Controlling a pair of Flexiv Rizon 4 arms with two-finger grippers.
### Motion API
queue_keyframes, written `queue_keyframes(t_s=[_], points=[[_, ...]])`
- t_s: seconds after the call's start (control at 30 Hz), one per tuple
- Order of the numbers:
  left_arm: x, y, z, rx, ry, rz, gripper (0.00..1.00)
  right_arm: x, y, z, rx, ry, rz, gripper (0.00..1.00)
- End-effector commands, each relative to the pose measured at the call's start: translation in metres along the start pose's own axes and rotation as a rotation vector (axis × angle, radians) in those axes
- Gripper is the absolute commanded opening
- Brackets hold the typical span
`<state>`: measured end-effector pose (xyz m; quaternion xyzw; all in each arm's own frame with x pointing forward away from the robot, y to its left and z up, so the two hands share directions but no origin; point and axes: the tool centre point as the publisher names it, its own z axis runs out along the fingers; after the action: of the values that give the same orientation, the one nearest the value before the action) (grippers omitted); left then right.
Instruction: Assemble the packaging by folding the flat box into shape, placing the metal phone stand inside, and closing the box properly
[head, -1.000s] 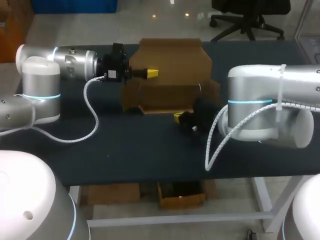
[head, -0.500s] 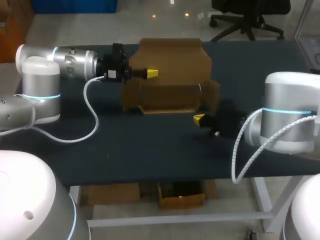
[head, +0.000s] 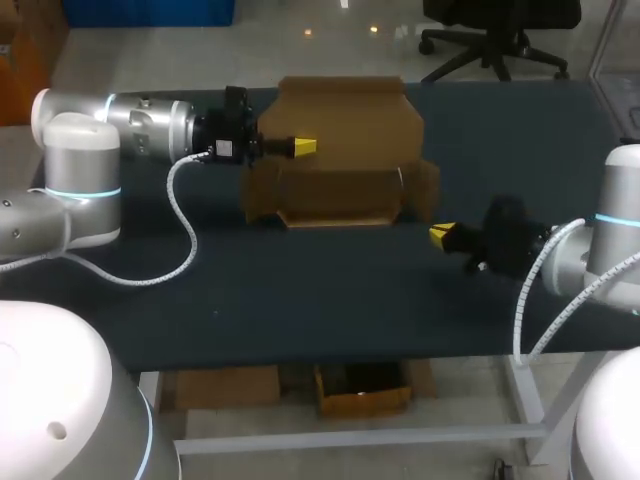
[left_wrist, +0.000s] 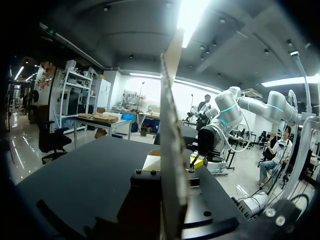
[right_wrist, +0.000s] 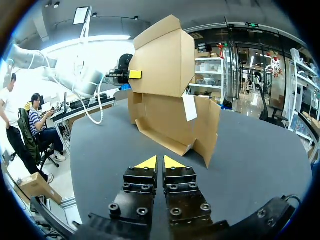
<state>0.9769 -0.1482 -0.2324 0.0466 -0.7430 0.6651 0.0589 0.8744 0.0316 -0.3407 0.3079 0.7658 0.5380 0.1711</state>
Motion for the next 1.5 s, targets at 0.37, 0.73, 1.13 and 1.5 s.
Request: queue_keyframes(t_s=[0.37,0.73,1.13,1.5], points=[[0.000,0.003,0.000,0.000,0.000,0.000,0.00,-0.042,-0.004,-0.015,0.025,0.045,-0.048,0.33],[0.000,0.003,0.000,0.000,0.000,0.000,0.00,-0.070,-0.007,0.005,0.035,0.055,-0.039,0.41],[0.000,0.003,0.000,0.000,0.000,0.000,0.00,-0.086,-0.003,0.035,0.082,0.070,-0.085,0.44],[0.000,0.003,0.000,0.000,0.000,0.000,0.00,-0.095,0.004,0.059,0.101,0.083,-0.102,0.44]])
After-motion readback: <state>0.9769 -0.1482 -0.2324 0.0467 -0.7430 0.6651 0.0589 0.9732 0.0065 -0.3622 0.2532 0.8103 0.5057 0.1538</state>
